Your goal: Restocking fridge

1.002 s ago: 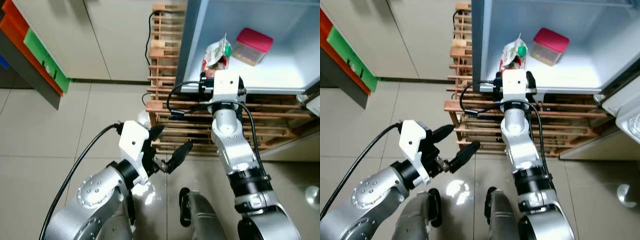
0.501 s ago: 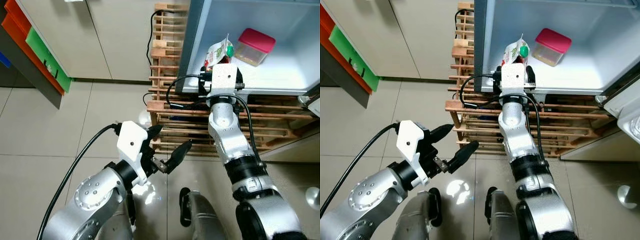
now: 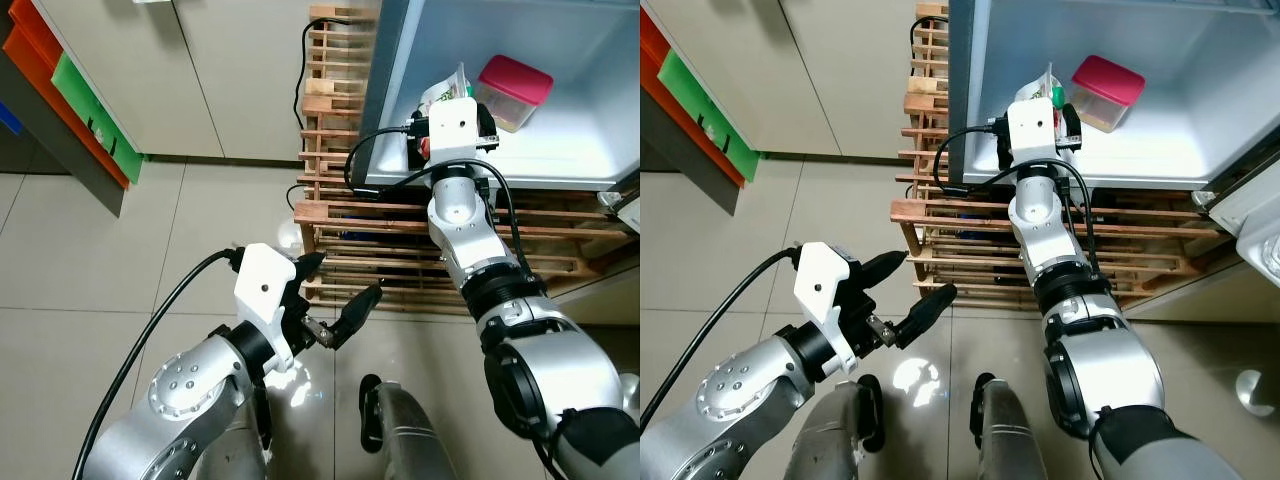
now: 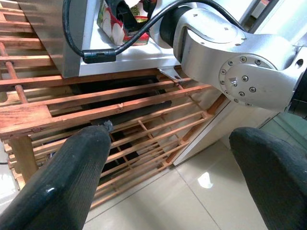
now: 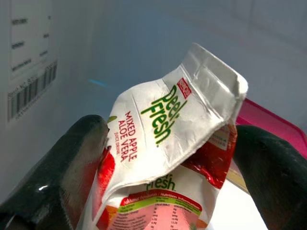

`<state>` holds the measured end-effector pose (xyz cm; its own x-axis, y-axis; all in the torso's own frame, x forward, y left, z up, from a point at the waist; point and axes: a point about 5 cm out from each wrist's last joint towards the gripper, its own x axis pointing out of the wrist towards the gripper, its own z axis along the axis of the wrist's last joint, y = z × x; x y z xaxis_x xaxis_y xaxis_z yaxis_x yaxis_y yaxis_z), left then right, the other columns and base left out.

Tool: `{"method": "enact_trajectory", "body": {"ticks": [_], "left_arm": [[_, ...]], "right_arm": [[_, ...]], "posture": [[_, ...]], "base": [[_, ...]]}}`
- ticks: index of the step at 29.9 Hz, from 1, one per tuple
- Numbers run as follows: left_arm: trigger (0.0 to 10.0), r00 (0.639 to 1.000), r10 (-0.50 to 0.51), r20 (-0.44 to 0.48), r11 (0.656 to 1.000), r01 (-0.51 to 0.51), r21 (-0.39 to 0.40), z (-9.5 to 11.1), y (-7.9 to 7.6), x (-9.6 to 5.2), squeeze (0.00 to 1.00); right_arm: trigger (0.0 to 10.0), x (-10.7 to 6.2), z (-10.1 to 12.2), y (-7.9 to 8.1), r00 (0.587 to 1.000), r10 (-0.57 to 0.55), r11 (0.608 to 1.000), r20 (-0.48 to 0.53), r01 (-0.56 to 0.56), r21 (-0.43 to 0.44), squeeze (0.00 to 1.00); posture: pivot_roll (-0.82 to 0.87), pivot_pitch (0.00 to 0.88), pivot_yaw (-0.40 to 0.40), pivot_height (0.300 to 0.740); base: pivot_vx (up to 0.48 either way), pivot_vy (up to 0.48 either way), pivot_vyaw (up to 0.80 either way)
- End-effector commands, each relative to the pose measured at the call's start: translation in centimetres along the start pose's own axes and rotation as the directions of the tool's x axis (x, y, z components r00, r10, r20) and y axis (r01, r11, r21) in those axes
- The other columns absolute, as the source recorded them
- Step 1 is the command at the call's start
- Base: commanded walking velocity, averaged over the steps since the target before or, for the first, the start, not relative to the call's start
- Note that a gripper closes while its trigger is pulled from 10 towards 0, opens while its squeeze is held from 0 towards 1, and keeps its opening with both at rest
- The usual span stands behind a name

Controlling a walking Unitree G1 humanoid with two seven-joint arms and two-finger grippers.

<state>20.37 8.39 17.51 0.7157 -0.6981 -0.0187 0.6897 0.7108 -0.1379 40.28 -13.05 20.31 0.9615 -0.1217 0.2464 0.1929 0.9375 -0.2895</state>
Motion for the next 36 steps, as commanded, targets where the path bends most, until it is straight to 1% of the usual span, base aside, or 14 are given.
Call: {"method": "enact_trajectory", "body": {"ticks": [1,11,17,19,24,26,27,28,29,31,32,33,34,36], "left_arm": [[10.0,1.0,-0.004,-0.007,1.0,0.004,-0.007,-0.1,-0.3,-0.2,0.0],[10.0,1.0,-0.003,-0.008,1.0,0.003,0.003,-0.1,0.1,0.1,0.0],[10.0,1.0,-0.003,0.01,1.0,0.003,0.015,0.1,0.6,0.8,0.0],[10.0,0.999,-0.018,0.028,1.0,0.017,0.022,0.2,0.9,1.6,0.0],[10.0,0.999,-0.031,0.045,0.999,0.03,0.036,0.4,1.2,2.4,0.0],[10.0,0.997,-0.034,0.07,0.998,0.03,0.059,0.7,1.8,3.6,0.0],[10.0,0.997,-0.034,0.07,0.998,0.03,0.059,0.7,1.8,3.6,0.0],[10.0,0.996,-0.017,0.085,0.998,0.012,0.066,0.9,2.3,4.1,0.0],[10.0,0.996,-0.017,0.085,0.998,0.012,0.066,0.9,2.3,4.1,0.0],[10.0,0.995,0.034,0.097,0.997,-0.04,0.063,0.8,3.1,4.5,0.0],[10.0,0.988,0.114,0.105,0.993,-0.117,0.025,0.7,4.0,4.5,0.0],[10.0,0.988,0.114,0.105,0.993,-0.117,0.025,0.7,4.0,4.5,0.0],[10.0,0.944,0.316,0.096,0.945,-0.305,-0.117,0.1,6.3,4.0,0.0],[10.0,0.914,0.393,0.101,0.916,-0.379,-0.129,-0.1,7.5,3.7,0.0]], "right_arm": [[10.0,0.0,-0.2,0.0,1.0,0.004,1.0,0.003,-0.003,-0.019,0.0],[10.0,0.4,0.8,0.4,0.999,-0.014,1.0,0.04,0.014,0.013,0.0],[10.0,0.4,2.0,-1.1,0.985,-0.136,0.985,0.103,0.124,0.121,0.0],[10.0,-0.2,3.9,-2.0,0.964,-0.192,0.968,0.187,0.155,0.196,0.0],[10.0,-0.8,4.7,-2.9,0.947,-0.223,0.959,0.23,0.172,0.224,0.0],[10.0,-2.8,5.1,-5.1,0.919,-0.269,0.951,0.287,0.207,0.231,0.0],[10.0,-2.8,5.1,-5.1,0.919,-0.269,0.951,0.287,0.207,0.231,0.0],[10.0,-4.3,4.9,-5.9,0.915,-0.265,0.954,0.303,0.203,0.22,0.0],[10.0,-4.3,4.9,-5.9,0.915,-0.265,0.954,0.303,0.203,0.22,0.0],[10.0,-5.7,4.3,-6.4,0.919,-0.251,0.959,0.303,0.192,0.21,0.0],[10.0,-6.9,3.9,-6.4,0.928,-0.229,0.964,0.294,0.173,0.203,0.0],[10.0,-6.9,3.9,-6.4,0.928,-0.229,0.964,0.294,0.173,0.203,0.0],[10.0,-9.6,1.8,-6.0,0.963,-0.119,0.983,0.241,0.08,0.165,0.0],[10.0,-11.1,-0.5,-5.8,0.985,-0.069,0.984,0.156,0.041,0.173,0.0]], "posture": [[0.1,0.36,-0.004,0.711],[0.09,0.35,-0.004,0.711],[0.06,0.317,-0.01,0.711],[0.03,0.279,-0.01,0.711],[0.01,0.232,-0.013,0.711],[-0.02,0.164,-0.013,0.711],[-0.02,0.164,-0.013,0.711],[-0.04,0.126,-0.009,0.711],[-0.04,0.126,-0.009,0.711],[-0.06,0.098,-0.003,0.711],[-0.07,0.082,0.003,0.711],[-0.07,0.082,0.003,0.711],[-0.1,0.025,0.015,0.711],[-0.09,0.002,0.012,0.711]], "base": [[0.0,0.0,0.0],[0.0,0.0,0.0],[0.0,0.0,0.0],[0.0,0.0,0.0],[0.0,0.0,0.0],[0.0,0.0,0.0],[0.0,0.0,0.0],[0.0,0.0,0.0],[0.0,0.0,0.0],[0.0,0.0,0.0],[0.0,0.0,0.0],[0.0,0.0,0.0],[0.0,0.0,0.0],[0.0,0.0,0.0]]}}
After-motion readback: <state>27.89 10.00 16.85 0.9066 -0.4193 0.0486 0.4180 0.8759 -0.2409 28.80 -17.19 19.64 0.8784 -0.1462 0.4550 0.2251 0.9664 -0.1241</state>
